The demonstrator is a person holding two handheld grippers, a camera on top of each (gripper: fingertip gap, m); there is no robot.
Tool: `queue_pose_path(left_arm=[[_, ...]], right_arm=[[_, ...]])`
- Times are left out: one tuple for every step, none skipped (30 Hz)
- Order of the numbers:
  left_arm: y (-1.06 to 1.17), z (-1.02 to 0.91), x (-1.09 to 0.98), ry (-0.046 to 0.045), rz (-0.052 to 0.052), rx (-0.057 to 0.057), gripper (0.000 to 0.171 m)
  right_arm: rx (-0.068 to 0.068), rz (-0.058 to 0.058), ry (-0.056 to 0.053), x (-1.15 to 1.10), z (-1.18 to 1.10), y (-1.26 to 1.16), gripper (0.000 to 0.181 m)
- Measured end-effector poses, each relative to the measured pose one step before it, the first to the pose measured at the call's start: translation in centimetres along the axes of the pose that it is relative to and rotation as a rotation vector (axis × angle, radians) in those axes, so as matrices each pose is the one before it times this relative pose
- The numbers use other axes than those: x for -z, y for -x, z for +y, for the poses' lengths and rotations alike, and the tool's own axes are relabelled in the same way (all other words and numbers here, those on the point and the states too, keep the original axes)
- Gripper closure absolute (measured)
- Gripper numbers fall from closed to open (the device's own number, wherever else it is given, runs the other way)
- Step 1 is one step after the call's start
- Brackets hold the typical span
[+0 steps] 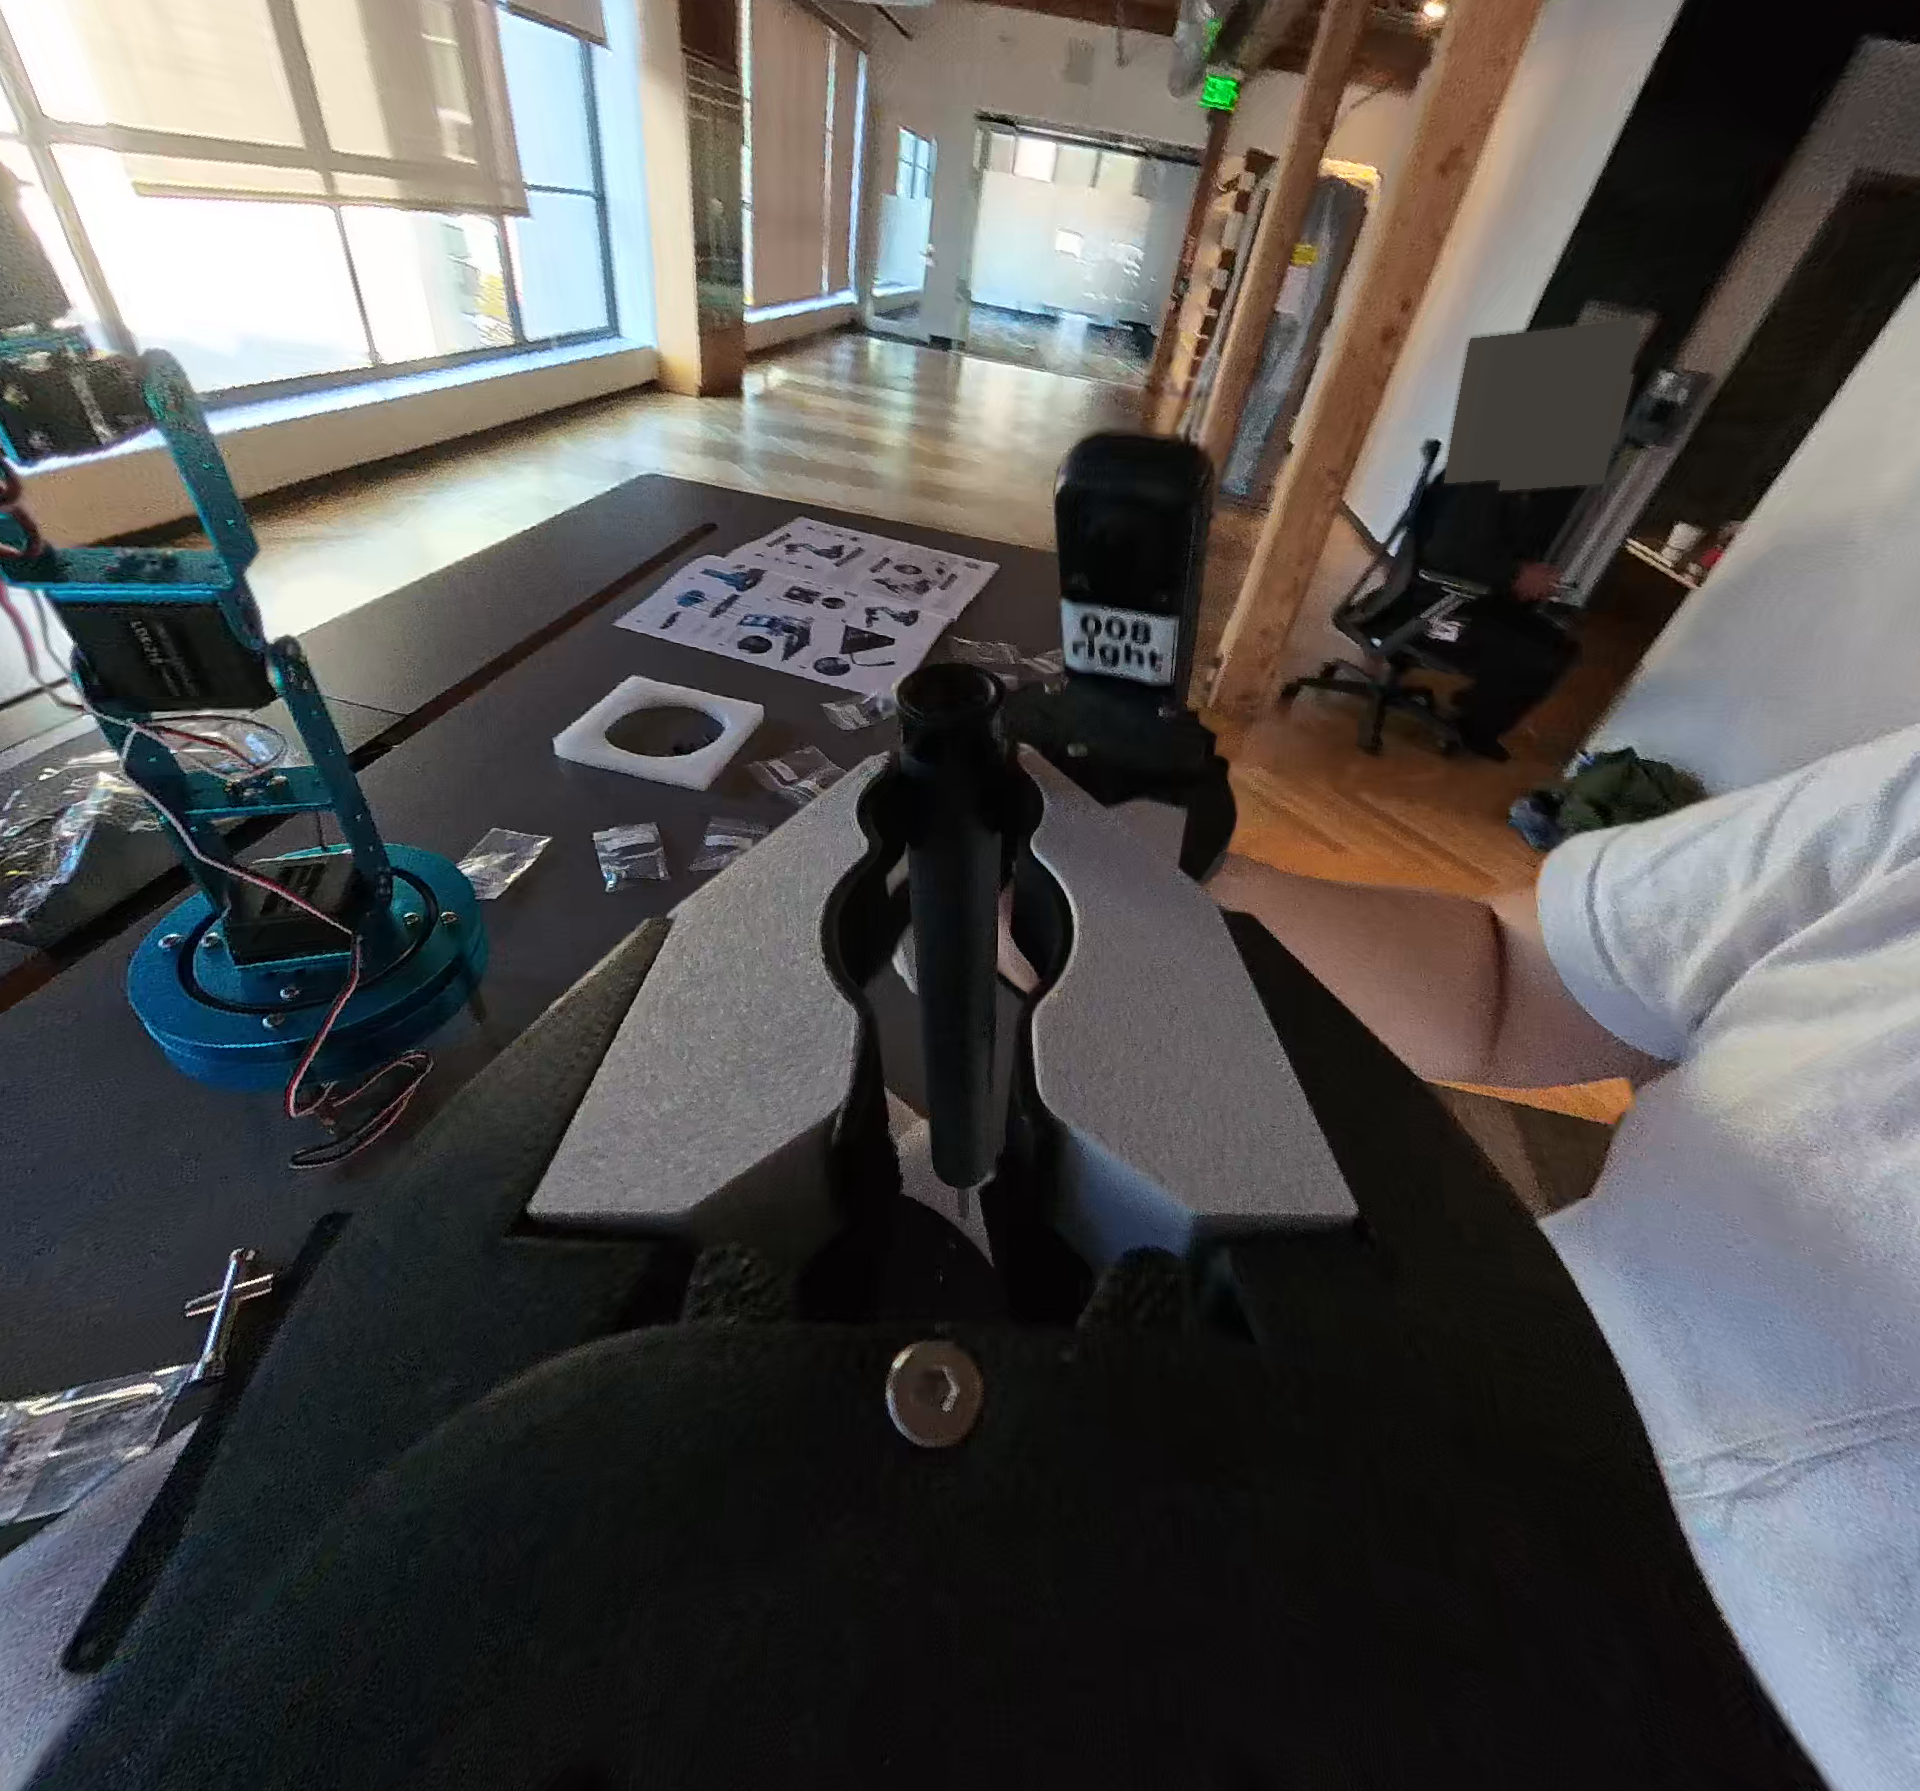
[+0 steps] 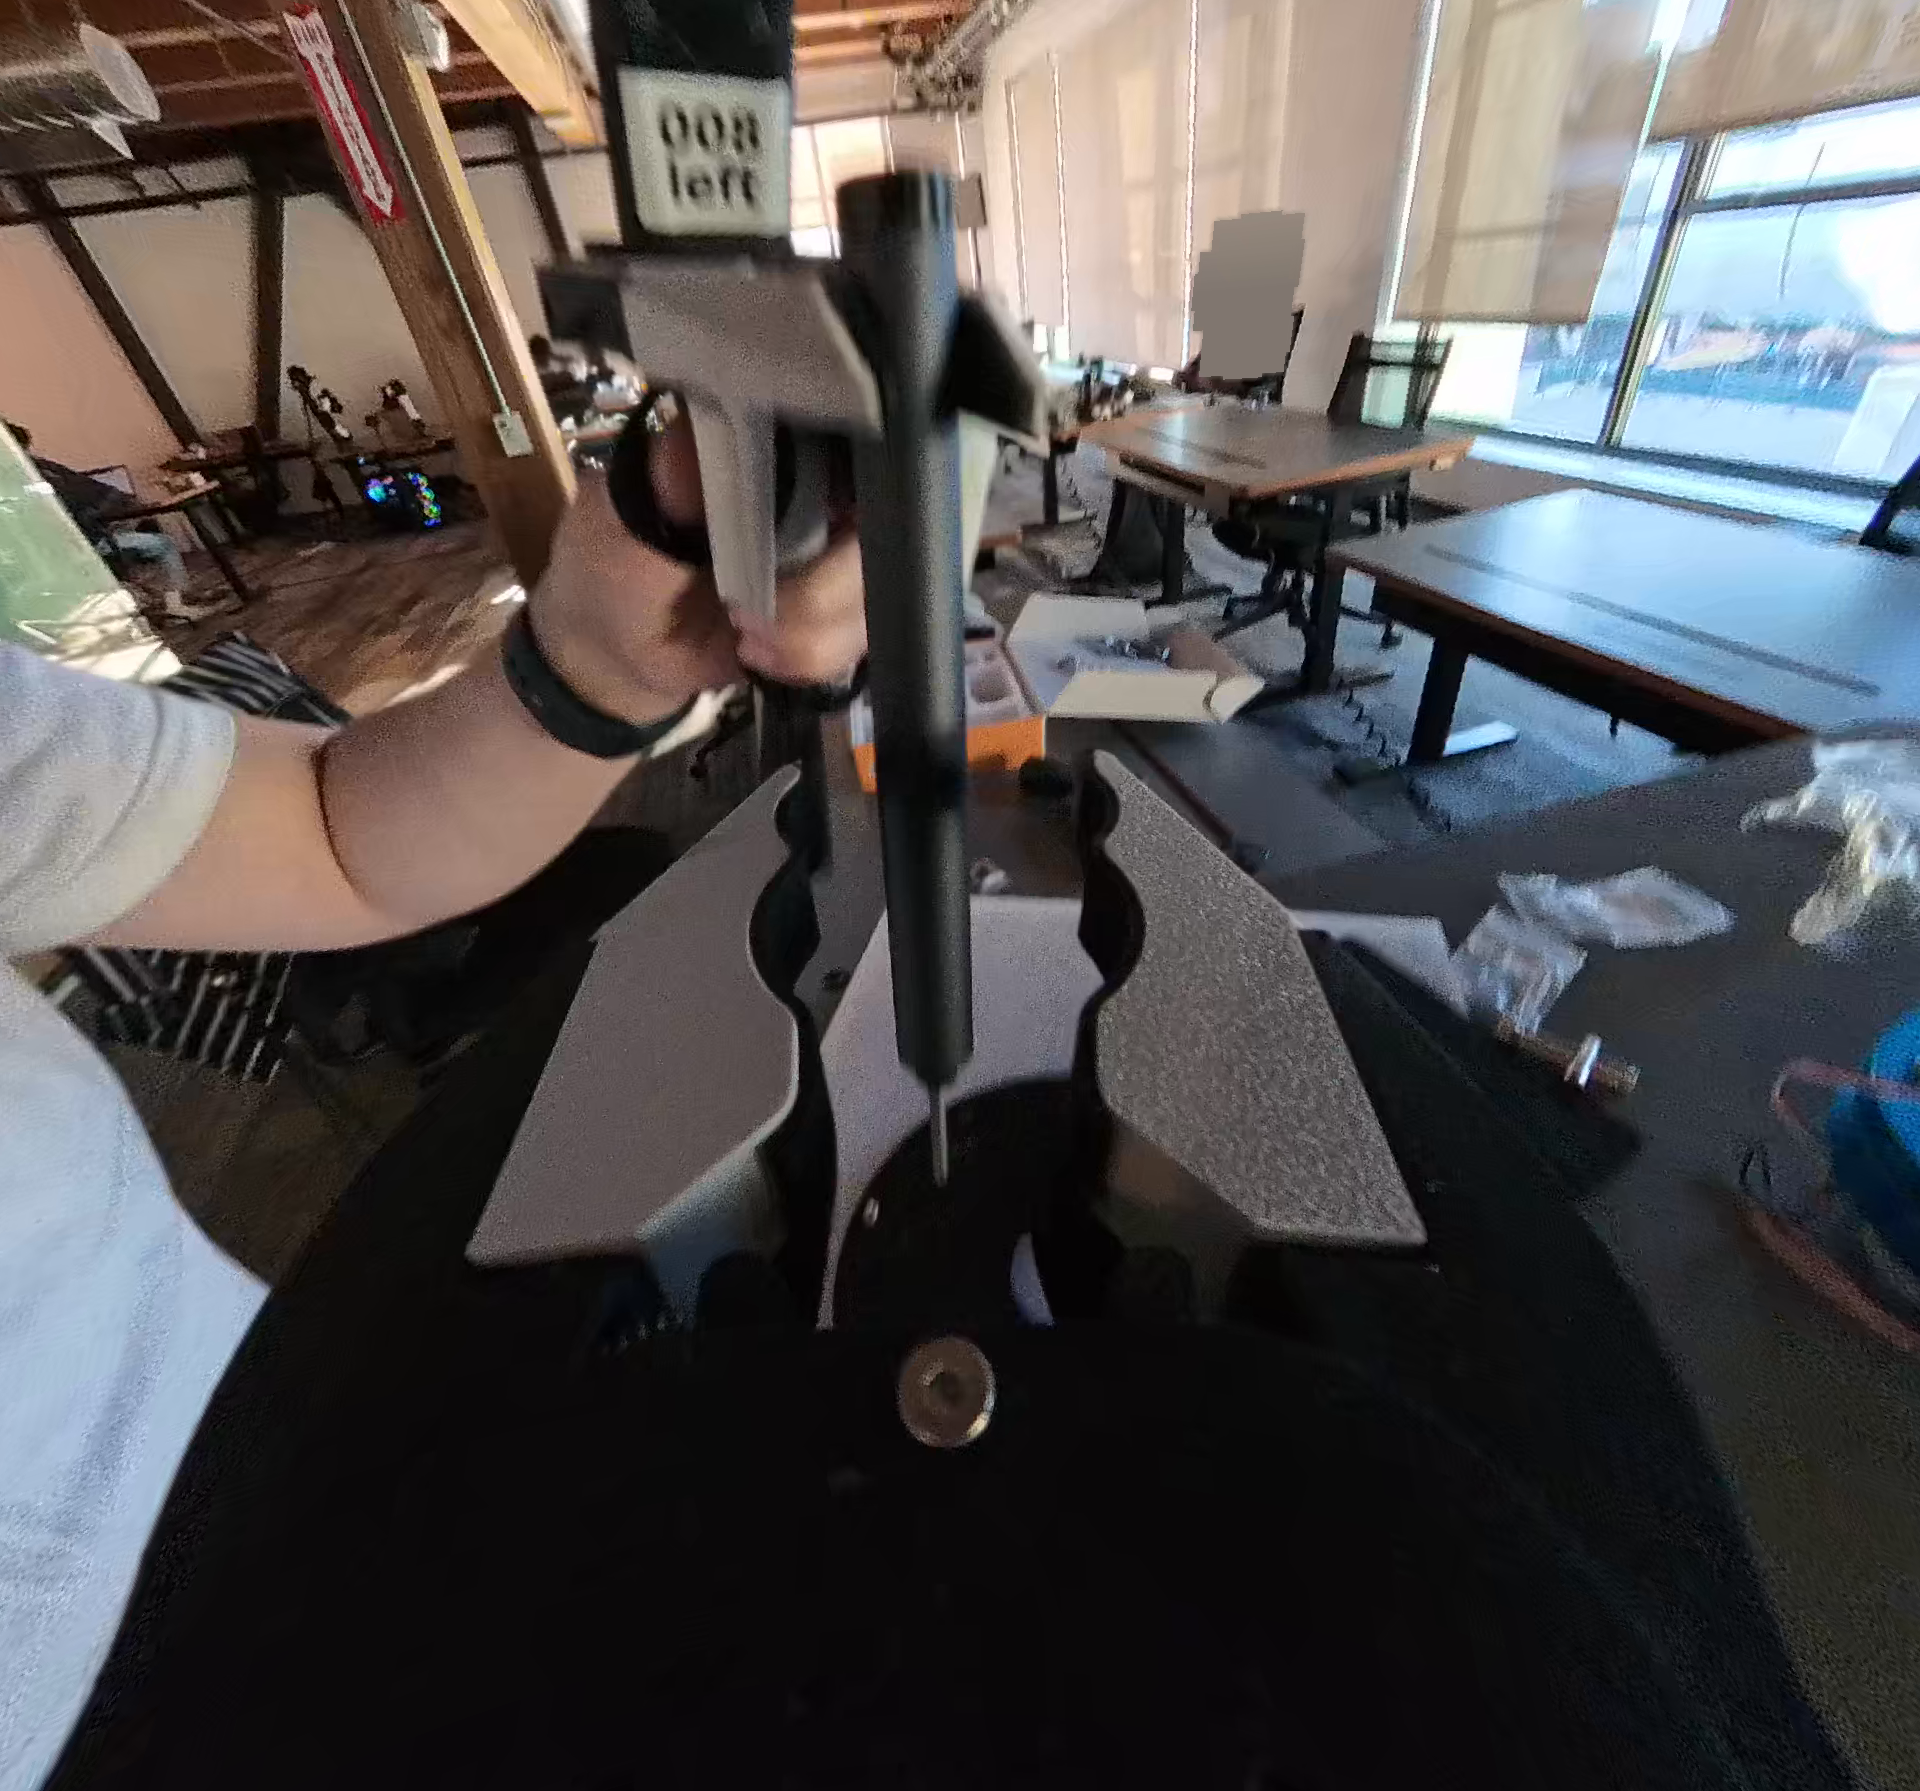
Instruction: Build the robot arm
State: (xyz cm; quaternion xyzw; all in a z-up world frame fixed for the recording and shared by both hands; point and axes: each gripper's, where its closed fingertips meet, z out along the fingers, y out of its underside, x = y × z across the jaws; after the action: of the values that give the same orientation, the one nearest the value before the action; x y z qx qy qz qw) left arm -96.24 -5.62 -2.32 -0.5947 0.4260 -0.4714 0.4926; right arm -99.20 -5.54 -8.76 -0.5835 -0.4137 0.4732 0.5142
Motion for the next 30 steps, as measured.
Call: queue_pose_path(left_arm=[[-0.089, 0.284, -0.162, -0.00713, -0.0168, -0.0012, 0.156], [-0.123, 0.386, -0.167, 0.00129, -0.0130, -0.0039, 0.156], [-0.098, 0.376, -0.165, 0.00315, -0.0136, -0.0034, 0.156], [-0.127, 0.283, -0.164, 0.00023, -0.0112, -0.0022, 0.156], [-0.174, 0.265, -0.163, 0.00283, -0.0067, -0.0035, 0.156], [-0.209, 0.269, -0.160, 0.00751, -0.0056, -0.0050, 0.156], [-0.232, 0.258, -0.145, 0.00741, -0.0041, -0.0074, 0.156], [-0.238, 0.266, -0.127, 0.00819, -0.0028, -0.0104, 0.156], [-0.200, 0.279, -0.114, 0.01122, -0.0033, -0.0100, 0.156], [-0.149, 0.298, -0.086, 0.01398, -0.0041, -0.0083, 0.156], [-0.049, 0.298, -0.020, 0.01458, -0.0099, -0.0106, 0.156], [0.026, 0.268, 0.061, 0.01167, -0.0157, -0.0132, 0.156], [0.030, 0.236, 0.130, 0.00792, -0.0151, -0.0111, 0.156], [0.026, 0.204, 0.177, 0.00527, -0.0112, -0.0050, 0.156], [0.025, 0.181, 0.213, 0.00239, -0.0065, 0.0021, 0.156], [0.058, 0.130, 0.221, -0.00066, -0.0033, 0.0061, 0.156], [0.078, 0.109, 0.217, -0.00209, -0.0016, 0.0063, 0.156], [0.033, 0.155, 0.174, 0.00066, 0.0032, 0.0067, 0.156], [-0.022, 0.154, 0.155, 0.00023, 0.0077, 0.0079, 0.156], [-0.092, 0.123, 0.134, -0.00270, 0.0101, 0.0085, 0.156], [-0.084, 0.167, 0.116, 0.00020, 0.0097, 0.0067, 0.156], [0.005, 0.226, 0.118, 0.00528, 0.0023, 0.0010, 0.156], [0.093, 0.204, 0.114, 0.00328, -0.0047, -0.0031, 0.156], [0.044, 0.099, 0.122, -0.00256, -0.0015, 0.0007, 0.156], [-0.001, 0.052, 0.099, -0.00295, 0.0044, 0.0072, 0.156], [0.024, 0.049, 0.071, -0.00174, 0.0043, 0.0079, 0.156], [0.019, 0.059, 0.027, -0.00111, 0.0053, 0.0048, 0.156], [-0.005, 0.079, -0.026, 0.00108, 0.0068, 0.0036, 0.156], [-0.022, 0.076, -0.038, 0.00249, 0.0062, 0.0044, 0.156], [-0.044, 0.043, -0.051, 0.00199, 0.0052, 0.0012, 0.156]], right_arm=[[-0.0210, -0.0189, 0.0151, 0.565, 1.356, 0.173, 0.137], [-0.0215, -0.0321, 0.0035, 0.415, 1.058, 0.398, 0.142], [-0.0108, -0.0142, 0.0017, 0.227, 0.815, 0.119, 0.144], [0.0027, 0.0082, 0.0020, 0.069, 0.604, -0.220, 0.145], [0.0049, 0.0071, 0.0090, -0.095, 0.520, -0.225, 0.146], [-0.0024, -0.0154, 0.0168, -0.177, 0.451, 0.105, 0.147], [-0.0115, -0.0425, 0.0054, -0.142, 0.190, 0.547, 0.150], [-0.0143, -0.0462, -0.0070, -0.095, -0.024, 0.645, 0.154], [-0.0100, -0.0186, -0.0060, -0.047, -0.005, 0.231, 0.158], [-0.0005, 0.0004, 0.0023, 0.012, 0.124, -0.053, 0.162], [0.0003, 0.0052, 0.0083, 0.026, 0.203, -0.093, 0.163], [-0.0011, 0.0086, 0.0058, -0.001, 0.174, -0.101, 0.162], [0.0028, 0.0139, 0.0042, -0.090, 0.158, -0.149, 0.162], [0.0164, 0.0131, 0.0116, -0.179, 0.325, -0.084, 0.165], [0.0294, 0.0078, 0.0151, -0.254, 0.408, 0.053, 0.165], [0.0244, 0.0092, 0.0176, -0.306, 0.457, -0.004, 0.166], [0.0100, 0.0020, 0.0125, -0.340, 0.361, 0.039, 0.166], [-0.0065, -0.0132, -0.0053, -0.316, 0.070, 0.200, 0.166], [-0.0195, -0.0285, -0.0041, -0.290, 0.054, 0.363, 0.166], [-0.0232, -0.0321, -0.0062, -0.237, -0.003, 0.370, 0.165], [-0.0195, -0.0174, -0.0107, -0.143, -0.092, 0.154, 0.165], [-0.0124, -0.0021, -0.0202, -0.054, -0.236, -0.028, 0.165], [-0.0095, -0.0008, -0.0118, -0.034, -0.142, -0.010, 0.162], [-0.0073, 0.0023, 0.0035, -0.019, 0.101, -0.055, 0.163], [0.0003, -0.0011, 0.0018, -0.001, 0.085, 0.008, 0.166], [0.0086, 0.0006, -0.0036, -0.009, 0.040, 0.043, 0.166], [0.0117, 0.0047, 0.0000, -0.001, 0.053, -0.006, 0.166], [0.0059, 0.0004, 0.0061, -0.017, 0.109, 0.029, 0.166], [0.0086, 0.0033, 0.0087, -0.015, 0.093, 0.021, 0.166], [0.0122, 0.0120, 0.0054, -0.045, 0.049, -0.053, 0.167]])
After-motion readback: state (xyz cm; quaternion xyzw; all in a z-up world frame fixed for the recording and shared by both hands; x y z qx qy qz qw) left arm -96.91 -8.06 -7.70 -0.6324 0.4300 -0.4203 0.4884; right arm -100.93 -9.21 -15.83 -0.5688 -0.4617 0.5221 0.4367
